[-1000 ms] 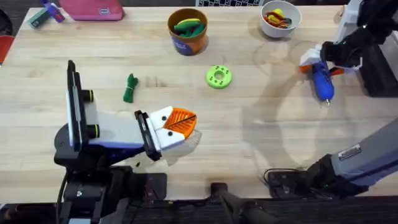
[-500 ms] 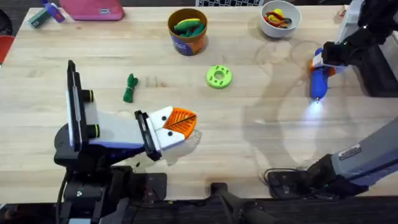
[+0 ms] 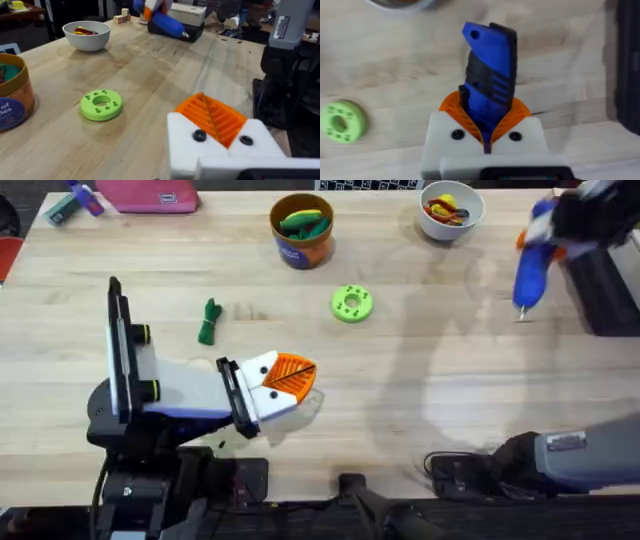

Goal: Pick up the gripper from the table and insert it into the empty holder that is missing its gripper. Then pick up a screw, insert it into the mounting hole, and use the screwdriver to tighten it. Finally, clean up the table by picking up the vegetable and placing it into the bucket.

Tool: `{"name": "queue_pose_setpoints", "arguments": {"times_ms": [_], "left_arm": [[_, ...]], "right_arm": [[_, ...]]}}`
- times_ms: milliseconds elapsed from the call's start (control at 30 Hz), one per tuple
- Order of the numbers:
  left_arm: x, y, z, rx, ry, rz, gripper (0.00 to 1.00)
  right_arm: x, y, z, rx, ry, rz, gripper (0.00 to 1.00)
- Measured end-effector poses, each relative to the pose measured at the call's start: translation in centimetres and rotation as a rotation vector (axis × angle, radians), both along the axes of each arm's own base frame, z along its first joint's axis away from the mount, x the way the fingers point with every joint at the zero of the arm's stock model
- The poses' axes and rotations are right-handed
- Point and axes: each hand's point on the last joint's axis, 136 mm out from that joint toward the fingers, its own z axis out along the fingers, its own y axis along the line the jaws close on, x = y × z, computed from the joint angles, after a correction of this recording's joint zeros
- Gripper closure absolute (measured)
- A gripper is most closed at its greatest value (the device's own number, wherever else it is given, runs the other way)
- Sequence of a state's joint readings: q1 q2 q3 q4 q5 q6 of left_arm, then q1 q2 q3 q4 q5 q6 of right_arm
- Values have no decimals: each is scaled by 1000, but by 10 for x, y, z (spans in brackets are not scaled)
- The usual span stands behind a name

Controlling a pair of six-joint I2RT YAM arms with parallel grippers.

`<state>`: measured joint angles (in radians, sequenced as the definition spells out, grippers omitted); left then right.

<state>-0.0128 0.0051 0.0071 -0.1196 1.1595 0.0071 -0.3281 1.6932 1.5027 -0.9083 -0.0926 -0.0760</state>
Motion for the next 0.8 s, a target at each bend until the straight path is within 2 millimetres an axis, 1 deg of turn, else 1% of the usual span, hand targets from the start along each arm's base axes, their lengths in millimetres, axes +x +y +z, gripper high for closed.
{"name": "queue_pose_setpoints", "arguments": {"times_ms": [133,200,267,367,400,533,600,700,800], "left_arm": [[0,0,0,0,0,0,995],[0,0,0,0,0,0,995],[0,0,0,0,0,0,995],[0,0,0,0,0,0,995],[0,0,0,0,0,0,995],[0,0,0,0,0,0,995],[0,0,0,0,0,0,995],[0,0,0,0,0,0,995],[0,0,0,0,0,0,995]], "right_arm": [[3,22,72,-36,-217,21,976],[5,36,102,-43,-320,51,976],[11,54,128,-29,-423,99,976],[16,89,159,48,-548,192,976],[18,127,186,157,-653,310,976],[20,172,215,272,-764,444,976],[20,193,226,314,-805,494,976],[16,224,235,371,-841,563,976],[15,254,236,427,-881,620,976]]}}
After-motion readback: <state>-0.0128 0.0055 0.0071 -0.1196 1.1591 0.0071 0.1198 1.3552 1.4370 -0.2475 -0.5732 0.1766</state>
